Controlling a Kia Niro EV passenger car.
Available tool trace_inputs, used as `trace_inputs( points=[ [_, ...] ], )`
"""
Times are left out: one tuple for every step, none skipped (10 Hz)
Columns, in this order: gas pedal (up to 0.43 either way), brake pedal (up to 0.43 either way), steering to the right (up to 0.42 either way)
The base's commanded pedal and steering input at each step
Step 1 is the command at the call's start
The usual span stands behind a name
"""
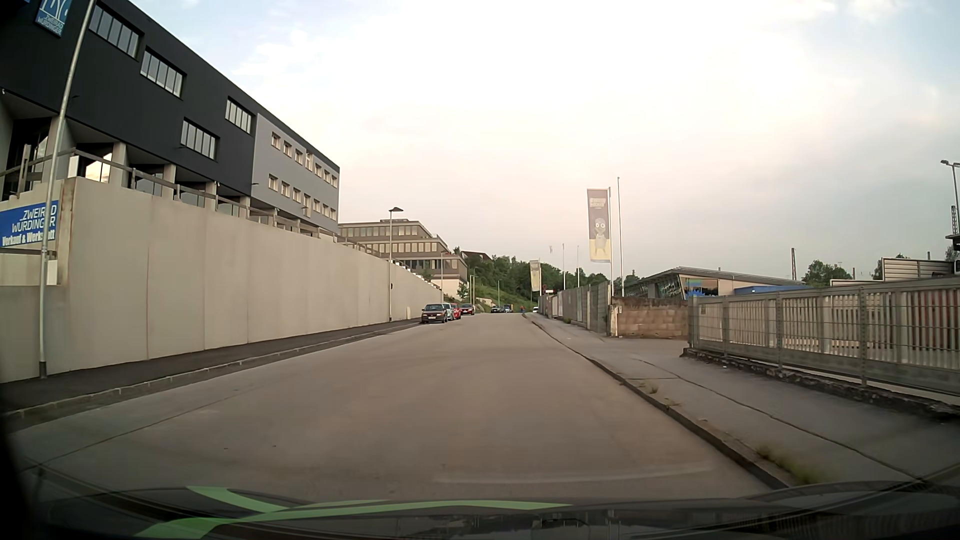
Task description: Follow the waypoints while adhering to traffic rules and regulations
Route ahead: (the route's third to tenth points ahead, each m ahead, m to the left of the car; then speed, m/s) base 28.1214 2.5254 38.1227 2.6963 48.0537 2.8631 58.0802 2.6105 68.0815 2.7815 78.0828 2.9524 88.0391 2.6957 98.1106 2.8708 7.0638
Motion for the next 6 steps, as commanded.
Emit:
trace_inputs(
  points=[
    [0.150,0.000,-0.008],
    [0.150,0.000,-0.006],
    [0.150,0.000,-0.006],
    [0.150,0.000,-0.006],
    [0.150,0.000,-0.007],
    [0.150,0.000,-0.007]
  ],
)
